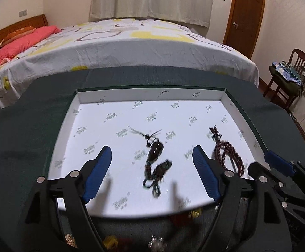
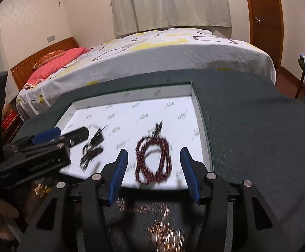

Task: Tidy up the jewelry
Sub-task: 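Withdraw both tools from the box back over the remaining jewelry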

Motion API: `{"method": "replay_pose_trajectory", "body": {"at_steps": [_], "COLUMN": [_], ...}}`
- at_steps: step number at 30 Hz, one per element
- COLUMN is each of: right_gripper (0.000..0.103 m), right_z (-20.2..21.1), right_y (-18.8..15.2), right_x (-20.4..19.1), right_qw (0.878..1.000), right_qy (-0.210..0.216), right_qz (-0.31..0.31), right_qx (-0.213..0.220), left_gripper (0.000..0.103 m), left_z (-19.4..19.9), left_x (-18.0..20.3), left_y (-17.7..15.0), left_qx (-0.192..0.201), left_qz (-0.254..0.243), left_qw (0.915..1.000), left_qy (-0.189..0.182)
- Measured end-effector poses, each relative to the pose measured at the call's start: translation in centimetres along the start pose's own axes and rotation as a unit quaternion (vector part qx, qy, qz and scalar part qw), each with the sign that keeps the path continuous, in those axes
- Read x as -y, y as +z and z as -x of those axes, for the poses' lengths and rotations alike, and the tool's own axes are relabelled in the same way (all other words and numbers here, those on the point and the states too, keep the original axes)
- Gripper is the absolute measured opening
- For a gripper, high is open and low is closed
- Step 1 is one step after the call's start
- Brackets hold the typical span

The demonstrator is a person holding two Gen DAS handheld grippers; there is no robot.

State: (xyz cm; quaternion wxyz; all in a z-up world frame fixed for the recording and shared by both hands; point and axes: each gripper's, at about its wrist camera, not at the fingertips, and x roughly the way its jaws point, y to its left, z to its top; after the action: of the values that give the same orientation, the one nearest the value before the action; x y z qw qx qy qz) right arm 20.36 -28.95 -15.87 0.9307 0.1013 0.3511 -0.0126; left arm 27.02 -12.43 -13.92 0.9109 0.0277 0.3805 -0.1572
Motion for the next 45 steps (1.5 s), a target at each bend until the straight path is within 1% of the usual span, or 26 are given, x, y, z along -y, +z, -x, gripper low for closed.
{"method": "replay_pose_trajectory", "body": {"at_steps": [5, 9, 14, 17, 25, 28, 34, 37, 39, 42, 45], "right_gripper": [0.051, 0.051, 0.051, 0.051, 0.051, 0.051, 0.051, 0.051, 0.051, 0.051, 0.048], "right_z": [2.4, 3.7, 5.0, 5.3, 4.7, 4.2, 3.5, 3.9, 4.2, 4.6, 4.2], "right_y": [-2.9, -5.1, -7.2, -8.0, -8.6, -8.5, -8.6, -8.6, -8.8, -8.9, -8.9], "right_x": [-0.1, -0.5, -1.4, -1.8, -2.5, -2.7, -3.1, -3.2, -3.4, -3.6, -3.5], "right_qw": [1.000, 0.999, 0.999, 0.998, 0.996, 0.995, 0.993, 0.993, 0.991, 0.993, 0.993], "right_qy": [0.011, 0.023, 0.026, 0.027, 0.050, 0.060, 0.060, 0.061, 0.071, 0.060, 0.052], "right_qz": [0.008, 0.016, 0.032, 0.044, 0.055, 0.056, 0.065, 0.069, 0.070, 0.073, 0.074], "right_qx": [-0.015, -0.029, -0.033, -0.035, -0.053, -0.063, -0.074, -0.078, -0.083, -0.071, -0.072], "left_gripper": [0.077, 0.077, 0.077, 0.077, 0.077, 0.077, 0.077, 0.077, 0.077, 0.077, 0.077], "left_z": [2.8, 4.7, 7.4, 8.8, 10.8, 11.0, 11.3, 11.3, 11.2, 11.0, 10.8], "left_x": [-0.5, -0.8, -0.9, -0.9, -2.1, -2.9, -3.8, -3.7, -3.7, -3.7, -3.7], "left_y": [-2.0, -3.8, -6.8, -8.4, -11.7, -12.3, -12.8, -12.8, -12.7, -12.8, -13.0], "left_qx": [0.006, 0.003, 0.004, 0.001, -0.011, -0.015, -0.016, -0.014, -0.014, -0.019, -0.024], "left_qz": [0.005, 0.016, 0.012, 0.015, 0.027, 0.037, 0.046, 0.045, 0.045, 0.047, 0.048], "left_qw": [0.9999, 0.9998, 0.9994, 0.9993, 0.9981, 0.9974, 0.9969, 0.9971, 0.9971, 0.9970, 0.9970], "left_qy": [0.008, 0.012, 0.030, 0.035, 0.055, 0.060, 0.062, 0.060, 0.060, 0.059, 0.056]}}
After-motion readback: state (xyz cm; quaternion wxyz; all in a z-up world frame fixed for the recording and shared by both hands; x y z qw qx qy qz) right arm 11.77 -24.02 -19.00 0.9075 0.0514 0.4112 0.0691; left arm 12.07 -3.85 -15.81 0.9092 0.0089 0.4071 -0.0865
